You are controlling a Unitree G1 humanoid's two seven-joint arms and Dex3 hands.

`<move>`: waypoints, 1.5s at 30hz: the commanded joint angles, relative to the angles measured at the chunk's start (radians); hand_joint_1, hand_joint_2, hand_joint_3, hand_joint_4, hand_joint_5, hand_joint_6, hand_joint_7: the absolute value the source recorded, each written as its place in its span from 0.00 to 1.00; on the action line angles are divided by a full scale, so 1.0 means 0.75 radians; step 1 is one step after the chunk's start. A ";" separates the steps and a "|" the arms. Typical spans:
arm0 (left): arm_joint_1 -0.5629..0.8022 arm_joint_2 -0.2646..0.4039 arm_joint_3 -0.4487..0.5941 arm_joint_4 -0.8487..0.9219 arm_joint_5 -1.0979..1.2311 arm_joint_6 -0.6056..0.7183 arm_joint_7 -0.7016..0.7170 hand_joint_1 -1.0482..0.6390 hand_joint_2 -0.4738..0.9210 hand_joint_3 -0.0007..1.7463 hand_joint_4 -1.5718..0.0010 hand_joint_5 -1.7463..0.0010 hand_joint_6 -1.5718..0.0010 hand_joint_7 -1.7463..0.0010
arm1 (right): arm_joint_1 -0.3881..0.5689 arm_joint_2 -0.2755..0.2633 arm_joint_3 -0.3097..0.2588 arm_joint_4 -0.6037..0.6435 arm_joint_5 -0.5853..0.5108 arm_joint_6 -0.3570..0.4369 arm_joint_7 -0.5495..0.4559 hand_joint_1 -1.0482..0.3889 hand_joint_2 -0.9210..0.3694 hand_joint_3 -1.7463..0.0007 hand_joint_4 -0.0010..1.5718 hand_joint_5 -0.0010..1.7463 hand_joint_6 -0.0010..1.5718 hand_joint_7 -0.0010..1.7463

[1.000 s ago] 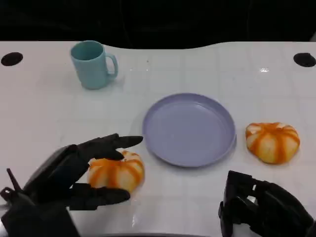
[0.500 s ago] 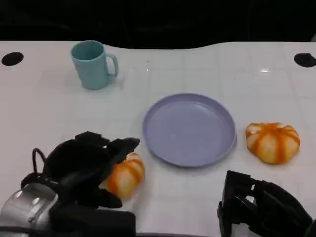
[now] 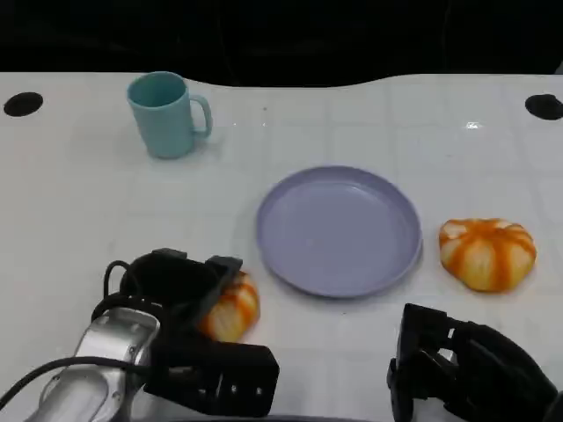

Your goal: Grasp the bread from the table and place it into the plate.

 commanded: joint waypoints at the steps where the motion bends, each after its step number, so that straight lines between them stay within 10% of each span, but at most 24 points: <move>1: -0.024 0.007 -0.034 0.125 -0.036 0.021 0.056 0.21 1.00 0.01 0.79 0.83 0.82 0.98 | 0.009 -0.019 -0.014 -0.017 0.013 0.016 0.005 0.36 0.00 0.75 0.40 1.00 0.26 1.00; 4: -0.042 0.011 -0.053 0.185 -0.064 0.012 0.095 0.27 1.00 0.01 0.72 0.80 0.76 0.97 | 0.013 -0.020 -0.012 -0.027 0.007 0.022 -0.005 0.35 0.00 0.75 0.40 1.00 0.26 1.00; 8: -0.065 0.028 -0.061 0.276 -0.120 -0.055 0.184 0.38 1.00 0.04 0.56 0.40 0.47 0.93 | 0.014 -0.019 -0.016 -0.019 0.014 0.018 0.006 0.35 0.00 0.75 0.40 1.00 0.26 1.00; 16: -0.105 0.043 -0.081 0.535 -0.173 -0.253 0.608 0.42 1.00 0.11 0.46 0.19 0.24 0.89 | 0.014 -0.023 -0.020 -0.012 0.004 -0.015 0.018 0.36 0.00 0.75 0.40 1.00 0.25 1.00; 22: -0.129 0.038 -0.097 0.621 -0.173 -0.301 0.859 0.44 1.00 0.20 0.49 0.00 0.46 0.37 | 0.017 -0.021 -0.024 -0.015 0.006 0.005 0.000 0.35 0.00 0.76 0.40 1.00 0.25 1.00; 30: -0.133 0.035 -0.066 0.634 -0.220 -0.342 1.024 0.46 0.97 0.21 0.51 0.00 0.61 0.04 | 0.022 -0.021 -0.023 -0.025 0.008 0.030 -0.018 0.35 0.00 0.77 0.39 1.00 0.25 0.99; 35: -0.133 0.029 -0.025 0.602 -0.272 -0.407 1.147 0.48 0.78 0.52 0.49 0.00 0.60 0.00 | 0.021 -0.020 -0.020 -0.028 0.002 0.028 -0.025 0.35 0.00 0.77 0.39 1.00 0.26 0.99; 45: -0.164 0.004 0.106 0.423 -0.475 -0.492 1.036 0.48 0.76 0.52 0.47 0.00 0.60 0.00 | 0.030 -0.013 -0.013 -0.041 0.001 0.028 -0.033 0.36 0.00 0.76 0.39 1.00 0.26 0.99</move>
